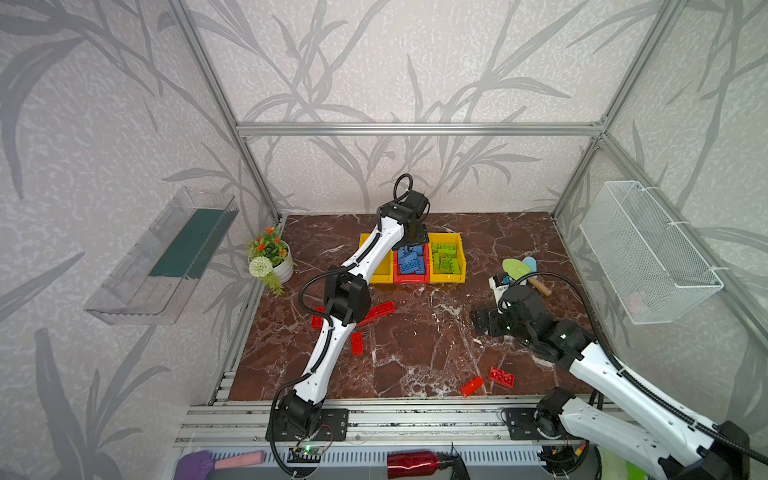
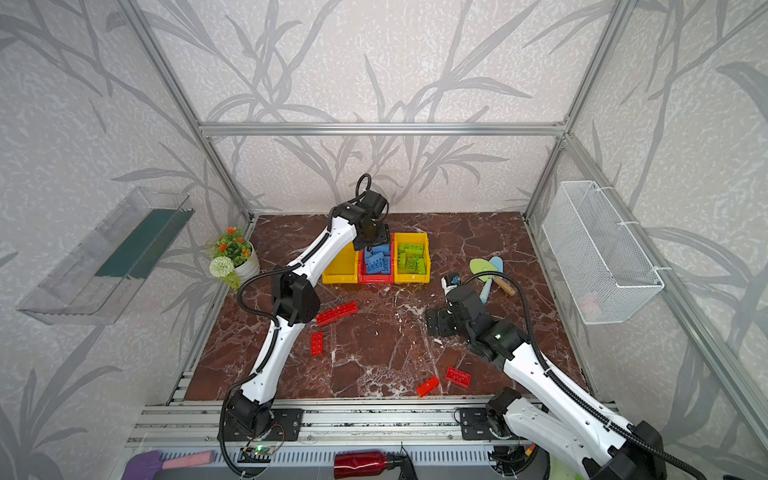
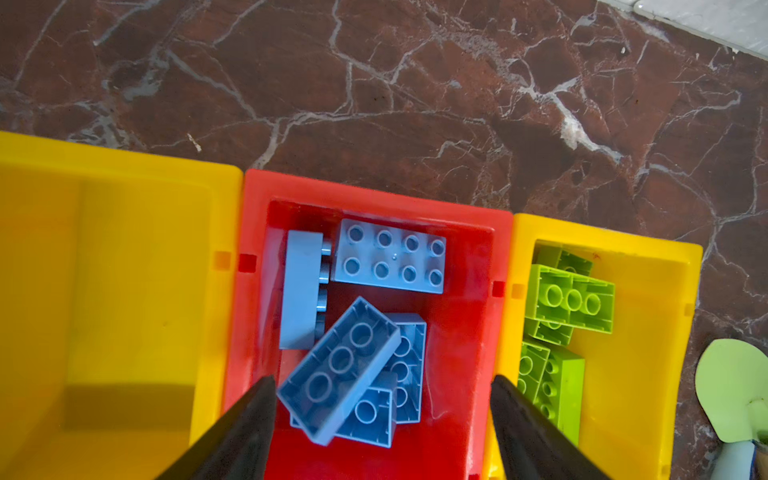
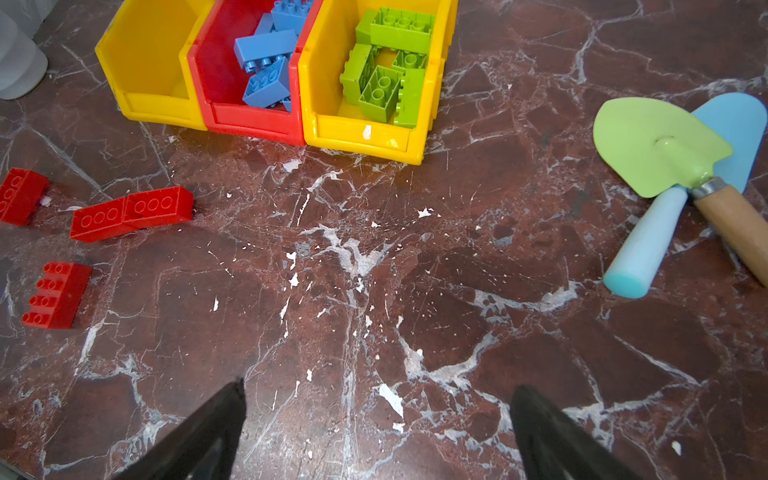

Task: Sort the legos into containers by color
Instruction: 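Move the left gripper down to a red brick near the bins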

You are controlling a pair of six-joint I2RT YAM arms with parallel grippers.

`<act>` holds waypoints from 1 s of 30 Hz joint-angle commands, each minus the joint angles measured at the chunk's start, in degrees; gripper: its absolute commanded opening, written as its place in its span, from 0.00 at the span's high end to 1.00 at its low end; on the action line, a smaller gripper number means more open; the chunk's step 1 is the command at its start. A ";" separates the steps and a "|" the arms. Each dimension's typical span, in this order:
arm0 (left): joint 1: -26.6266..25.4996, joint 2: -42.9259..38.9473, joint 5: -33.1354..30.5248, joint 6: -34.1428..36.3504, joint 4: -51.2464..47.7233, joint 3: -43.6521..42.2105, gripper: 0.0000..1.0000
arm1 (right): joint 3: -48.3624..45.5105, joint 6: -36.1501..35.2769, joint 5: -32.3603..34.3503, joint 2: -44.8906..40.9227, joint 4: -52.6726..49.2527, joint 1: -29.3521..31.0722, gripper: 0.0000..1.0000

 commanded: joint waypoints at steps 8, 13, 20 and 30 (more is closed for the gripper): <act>-0.76 -34.97 -3.72 0.47 14.47 -44.67 0.19 | 0.86 3.31 -3.26 1.24 -1.48 -0.05 0.01; -0.94 -46.99 -2.50 7.57 17.20 -63.31 0.19 | 1.15 4.03 -4.82 1.62 -2.15 0.49 0.01; -3.15 -58.24 -5.88 9.90 23.96 -83.37 0.19 | 4.19 4.28 -3.67 2.37 -4.94 3.71 0.01; -3.24 -55.15 -3.90 19.85 31.76 -85.36 0.20 | 5.86 7.57 -1.66 3.67 -7.22 11.18 0.01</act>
